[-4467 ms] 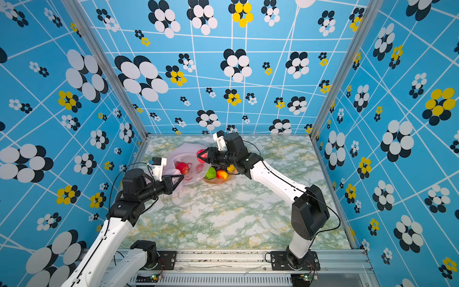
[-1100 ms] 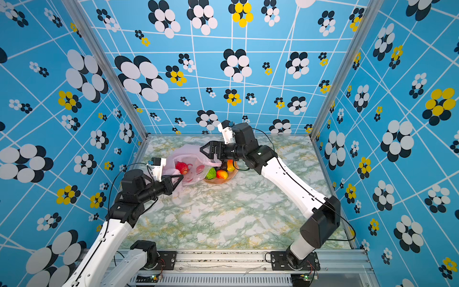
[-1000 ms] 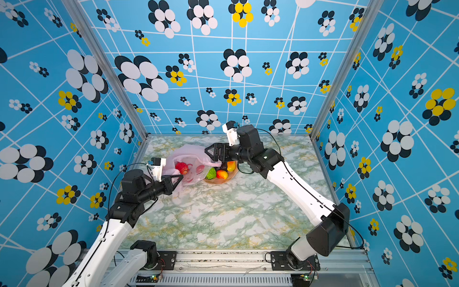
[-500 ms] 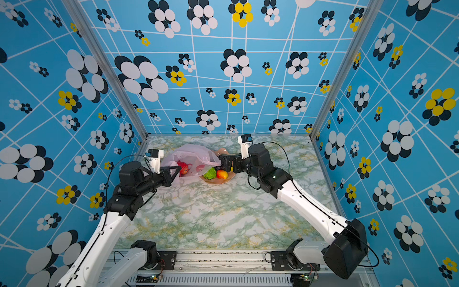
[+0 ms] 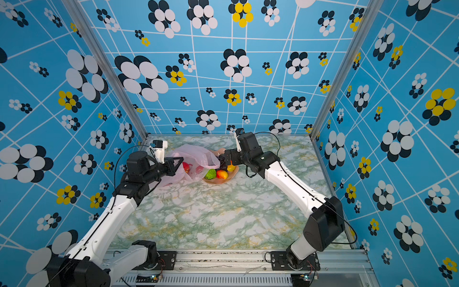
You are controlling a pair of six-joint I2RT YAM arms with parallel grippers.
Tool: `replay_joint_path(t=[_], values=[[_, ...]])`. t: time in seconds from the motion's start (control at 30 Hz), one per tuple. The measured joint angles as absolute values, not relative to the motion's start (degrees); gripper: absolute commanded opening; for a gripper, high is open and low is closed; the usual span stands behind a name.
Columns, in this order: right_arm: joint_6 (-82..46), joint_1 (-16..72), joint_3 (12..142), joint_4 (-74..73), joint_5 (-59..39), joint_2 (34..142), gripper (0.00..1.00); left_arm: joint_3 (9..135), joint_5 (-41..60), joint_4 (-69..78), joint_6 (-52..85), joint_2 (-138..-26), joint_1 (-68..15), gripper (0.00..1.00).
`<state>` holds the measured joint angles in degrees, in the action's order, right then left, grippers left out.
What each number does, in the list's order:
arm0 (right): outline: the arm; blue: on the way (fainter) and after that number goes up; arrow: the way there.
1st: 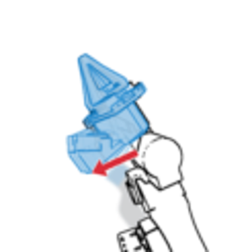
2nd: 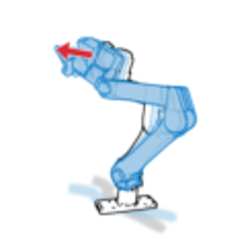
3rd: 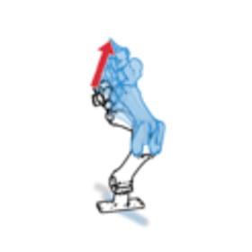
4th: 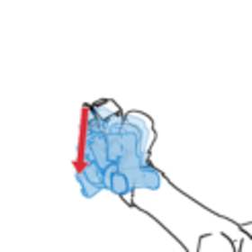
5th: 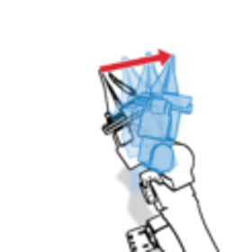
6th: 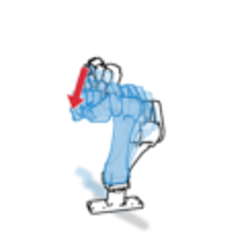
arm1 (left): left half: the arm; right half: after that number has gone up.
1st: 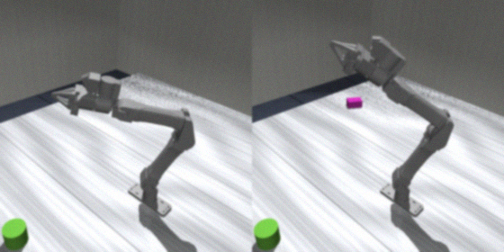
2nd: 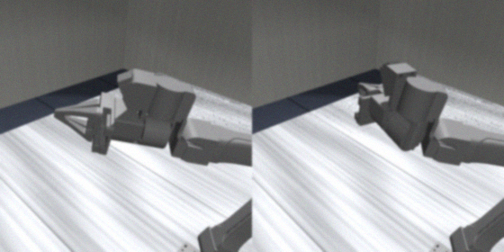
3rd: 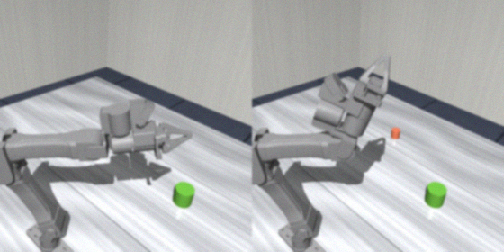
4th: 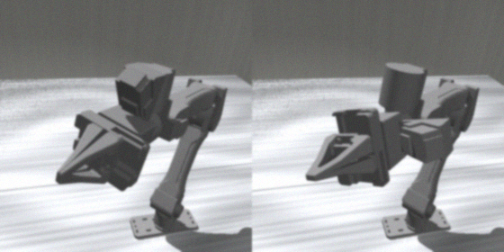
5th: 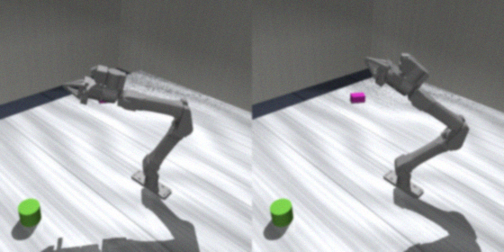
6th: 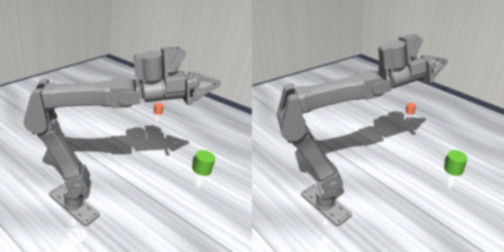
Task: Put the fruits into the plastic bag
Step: 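Lower the right gripper toward the mango while the left gripper raises the bag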
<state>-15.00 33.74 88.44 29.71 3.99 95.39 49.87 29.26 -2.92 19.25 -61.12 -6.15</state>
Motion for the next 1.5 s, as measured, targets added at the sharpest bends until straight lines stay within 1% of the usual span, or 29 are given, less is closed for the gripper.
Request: replay_joint_path(t=[0.17, 0.27, 0.33, 0.57, 0.73, 0.83, 1.33, 1.5], values=[[-15.00, 33.23, 97.49, 36.29, 3.64, 103.66, 0.99, 48.82, 29.06, -2.61, 18.33, -59.94, -6.15, 0.00], [-14.98, 33.23, 101.10, 39.38, 3.22, 107.53, 0.97, 48.80, 29.04, -2.63, 17.76, -59.59, -6.31, 0.00], [-14.96, 33.23, 103.02, 40.99, 3.20, 109.84, 0.94, 48.80, 28.62, -2.94, 16.95, -59.29, -7.07, 0.00], [-14.37, 33.23, 108.33, 46.33, 3.11, 117.49, 0.80, 48.80, 24.34, -6.33, 11.22, -57.10, -13.30, 0.00], [-14.33, 33.23, 109.25, 48.14, 3.05, 119.72, 0.75, 48.77, 23.00, -6.83, 9.56, -56.88, -13.87, 0.00], [-14.22, 33.23, 109.95, 48.86, 3.05, 120.49, 0.71, 48.77, 22.85, -7.33, 9.32, -56.88, -13.87, 0.00], [-14.11, 33.21, 114.32, 49.54, 2.20, 126.15, 0.68, 48.77, 22.63, -7.33, 8.91, -56.93, -13.91, 0.00], [-14.11, 32.99, 115.63, 50.59, 1.85, 128.55, 0.63, 48.80, 22.65, -7.33, 8.91, -57.34, -13.91, 0.00]])
